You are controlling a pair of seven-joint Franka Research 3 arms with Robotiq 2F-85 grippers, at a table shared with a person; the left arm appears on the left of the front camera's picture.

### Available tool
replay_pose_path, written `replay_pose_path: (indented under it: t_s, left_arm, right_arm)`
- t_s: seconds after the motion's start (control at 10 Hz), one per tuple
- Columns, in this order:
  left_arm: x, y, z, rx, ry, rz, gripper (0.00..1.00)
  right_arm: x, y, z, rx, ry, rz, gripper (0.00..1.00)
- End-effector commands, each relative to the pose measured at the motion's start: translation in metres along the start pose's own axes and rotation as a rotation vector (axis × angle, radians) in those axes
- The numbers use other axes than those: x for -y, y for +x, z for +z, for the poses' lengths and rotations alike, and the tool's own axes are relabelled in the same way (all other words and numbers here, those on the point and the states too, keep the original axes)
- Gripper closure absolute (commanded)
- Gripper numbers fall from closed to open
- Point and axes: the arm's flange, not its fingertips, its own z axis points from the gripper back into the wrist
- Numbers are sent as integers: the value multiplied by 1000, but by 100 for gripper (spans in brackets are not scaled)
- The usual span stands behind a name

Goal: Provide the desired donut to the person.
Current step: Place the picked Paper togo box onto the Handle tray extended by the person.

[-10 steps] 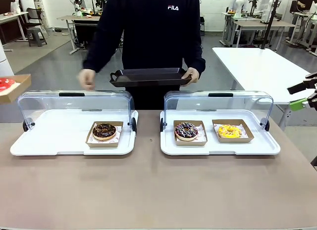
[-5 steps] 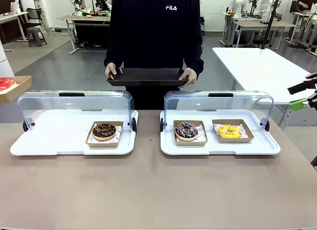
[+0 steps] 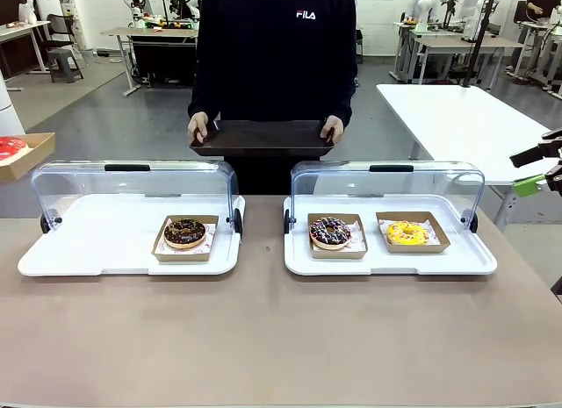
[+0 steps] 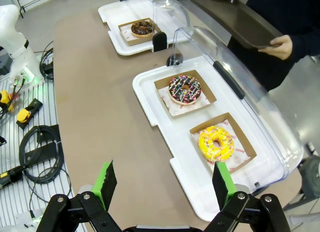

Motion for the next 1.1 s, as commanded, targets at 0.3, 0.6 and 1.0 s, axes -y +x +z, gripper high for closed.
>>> replay_pose_path:
  t_s: [0.3, 0.6, 1.0]
  left_arm:
    - [1, 1, -2, 1, 23, 14, 100]
    - [1, 1, -2, 1, 23, 14, 100]
    - [1, 1, -2, 1, 23, 14, 100]
  right_arm:
    - [2, 0, -1, 24, 5, 12, 0]
    - [2, 0, -1, 24, 5, 12, 0]
    - [2, 0, -1, 24, 5, 12, 0]
